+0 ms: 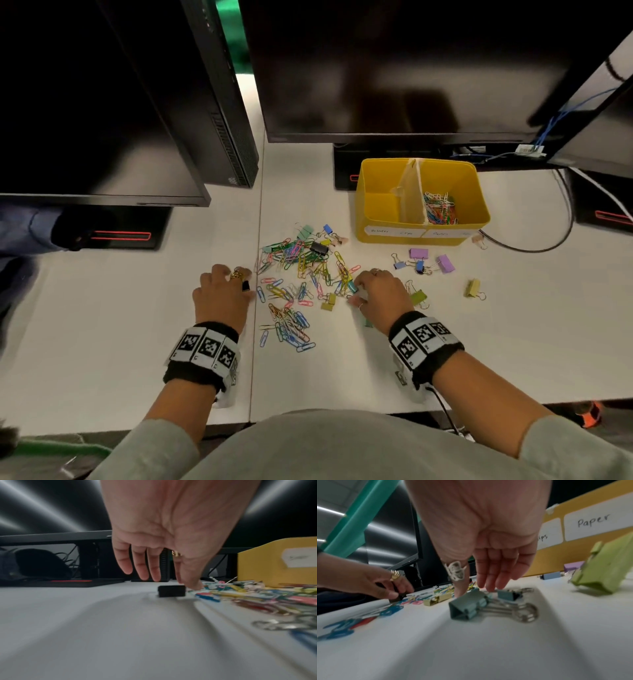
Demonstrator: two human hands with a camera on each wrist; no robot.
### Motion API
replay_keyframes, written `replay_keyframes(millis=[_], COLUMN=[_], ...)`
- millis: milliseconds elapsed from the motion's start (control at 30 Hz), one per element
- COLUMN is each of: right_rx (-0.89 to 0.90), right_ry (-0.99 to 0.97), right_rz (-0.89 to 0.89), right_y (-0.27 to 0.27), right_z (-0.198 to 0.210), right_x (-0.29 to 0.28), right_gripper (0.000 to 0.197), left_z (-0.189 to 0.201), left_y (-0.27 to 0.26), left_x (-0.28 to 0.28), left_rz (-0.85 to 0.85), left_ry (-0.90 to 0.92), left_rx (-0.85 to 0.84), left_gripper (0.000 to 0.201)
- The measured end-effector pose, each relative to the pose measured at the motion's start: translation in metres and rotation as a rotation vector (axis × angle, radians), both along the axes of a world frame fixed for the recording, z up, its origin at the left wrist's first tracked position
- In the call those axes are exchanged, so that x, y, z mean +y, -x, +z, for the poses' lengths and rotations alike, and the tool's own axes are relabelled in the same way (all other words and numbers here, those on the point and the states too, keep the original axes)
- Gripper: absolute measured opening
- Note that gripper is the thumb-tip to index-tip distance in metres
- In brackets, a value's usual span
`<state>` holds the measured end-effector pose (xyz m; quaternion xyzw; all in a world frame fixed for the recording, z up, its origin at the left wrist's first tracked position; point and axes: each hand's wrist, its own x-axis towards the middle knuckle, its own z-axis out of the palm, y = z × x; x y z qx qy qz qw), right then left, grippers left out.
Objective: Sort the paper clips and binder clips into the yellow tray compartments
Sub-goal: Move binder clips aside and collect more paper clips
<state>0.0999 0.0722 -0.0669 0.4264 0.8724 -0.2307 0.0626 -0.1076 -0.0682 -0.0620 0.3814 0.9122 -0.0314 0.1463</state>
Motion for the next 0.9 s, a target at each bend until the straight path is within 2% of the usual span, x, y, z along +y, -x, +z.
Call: replay_keyframes(millis=[67,133,200,333,500,900], right_rx=[-0.026,-0.002,0.074,0.126,0.061,-0.018], right_ry=[0.050,0.104,0.160,0.176,0.150,0.100], right_rz=[-0.018,-0.055,-0.131,-0.197,-0.122,-0.157], right_y=[0.003,0.003,0.003,0.010,0.022,0.019], right_z=[-0.004,-0.007,-0.005,0.000,-0.003,-0.005], right_x=[0.001,0.001,0.005,0.014,0.012,0.016], right_gripper=[0.028,0.026,0.025,0.016,0.021,0.022], left_z=[0.008,0.015,0.017,0.012,0.006,-0.005], left_y=[-0.014,-0.037,-0.060,-0.081,-0.086,-0.095], left_x=[0.006,0.020,0.037,0.067,0.075,0.068], left_rz=[-0.049,-0.165,-0.299,-0.370,-0.429,-0.559], left_ry=[-0.085,-0.144,-0.105,0.036,0.120,0.162], left_rx=[-0.011,-0.069,-0.144,-0.284,-0.258,-0.171], left_gripper=[0.043,0.037,0.030,0.039,0.037,0.036])
